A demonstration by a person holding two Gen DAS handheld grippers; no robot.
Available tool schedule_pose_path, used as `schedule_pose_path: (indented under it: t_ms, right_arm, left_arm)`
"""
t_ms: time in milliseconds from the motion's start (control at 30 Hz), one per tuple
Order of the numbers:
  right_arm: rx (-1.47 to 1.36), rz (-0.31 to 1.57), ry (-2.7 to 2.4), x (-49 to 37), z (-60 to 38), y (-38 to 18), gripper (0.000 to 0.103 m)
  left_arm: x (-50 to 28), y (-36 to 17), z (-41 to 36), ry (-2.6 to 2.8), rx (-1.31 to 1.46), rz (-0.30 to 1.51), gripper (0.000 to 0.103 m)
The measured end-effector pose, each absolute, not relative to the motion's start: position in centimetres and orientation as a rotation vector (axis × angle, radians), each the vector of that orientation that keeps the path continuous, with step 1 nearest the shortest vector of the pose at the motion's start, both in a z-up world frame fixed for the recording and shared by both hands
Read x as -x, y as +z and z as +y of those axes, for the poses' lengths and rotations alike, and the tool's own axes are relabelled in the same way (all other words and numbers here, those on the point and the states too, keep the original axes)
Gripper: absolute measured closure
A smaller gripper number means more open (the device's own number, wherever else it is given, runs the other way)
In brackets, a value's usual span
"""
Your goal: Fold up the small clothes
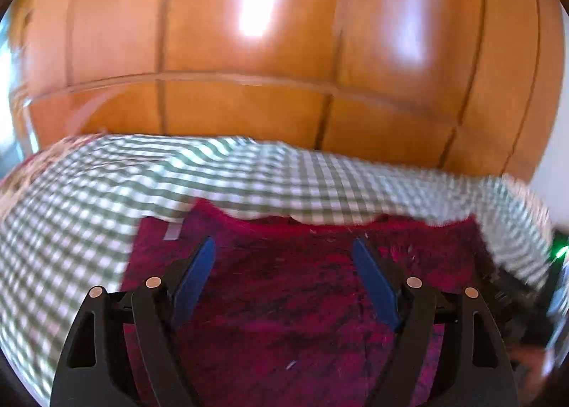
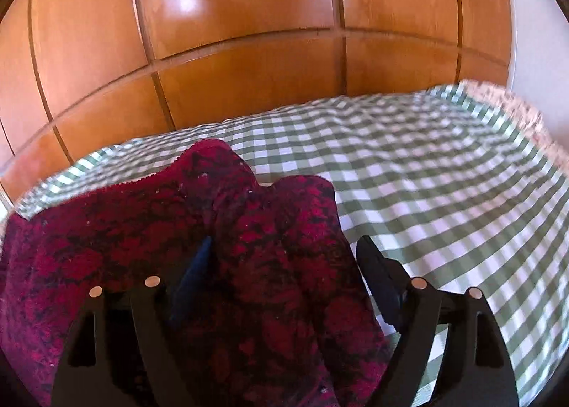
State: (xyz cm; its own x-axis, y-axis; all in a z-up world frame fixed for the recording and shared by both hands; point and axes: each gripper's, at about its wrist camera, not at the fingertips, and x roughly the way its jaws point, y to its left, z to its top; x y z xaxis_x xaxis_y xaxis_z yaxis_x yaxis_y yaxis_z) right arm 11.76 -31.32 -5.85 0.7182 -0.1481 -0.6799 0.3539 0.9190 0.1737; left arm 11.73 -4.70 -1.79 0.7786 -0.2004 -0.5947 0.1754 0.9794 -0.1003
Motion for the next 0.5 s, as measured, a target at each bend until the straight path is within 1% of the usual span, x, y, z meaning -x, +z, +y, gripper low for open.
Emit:
schedule_pose_path:
  t_ms: [67, 100, 133, 167, 233, 367, 433, 500]
  right_arm:
    - [-0.319, 0.721, -0.279, -11.7, -31.6, -5.9, 0.02]
    - [-0.317, 0.719, -0.282, -11.7, -31.5, -5.9, 0.02]
    - [-0.312, 0.717, -0.283, -11.7, -31.5, -5.9, 0.02]
    - [-0.309, 0.717, -0.282, -11.8, -31.4, -5.9, 0.019]
    - [-0.314, 0.722, -0.28, -11.9, -31.4, -6.1, 0.018]
    - [-0.323, 0.712, -0.276, -11.8, -31.5, -6.0, 0.018]
    - [-0.318, 0.703, -0.312, -11.2, -31.3, -5.0, 0.018]
    - [-0.326, 0.648, -0.3, -10.0, -30.7, -3.1, 0.018]
  left_arm:
    - [-13.4, -4.2, -6.0, -0.172, -0.015, 0.707, 0.024]
    - [-14.0, -5.6, -6.4, -0.171, -0.037, 0.741, 0.02]
    - [-14.7, -7.6, -6.3, -0.184, -0.036, 0.776, 0.018]
    - [-14.9, -8.3, -5.8, -0.201, -0.001, 0.774, 0.017]
    - [-14.8, -8.2, -4.9, -0.222, 0.046, 0.763, 0.017]
    - [-14.5, -8.1, -5.0, -0.224, 0.047, 0.757, 0.017]
    - [-14.3, -8.1, -4.8, -0.222, 0.05, 0.749, 0.017]
    - [-14.0, -7.8, -5.0, -0.214, 0.048, 0.743, 0.016]
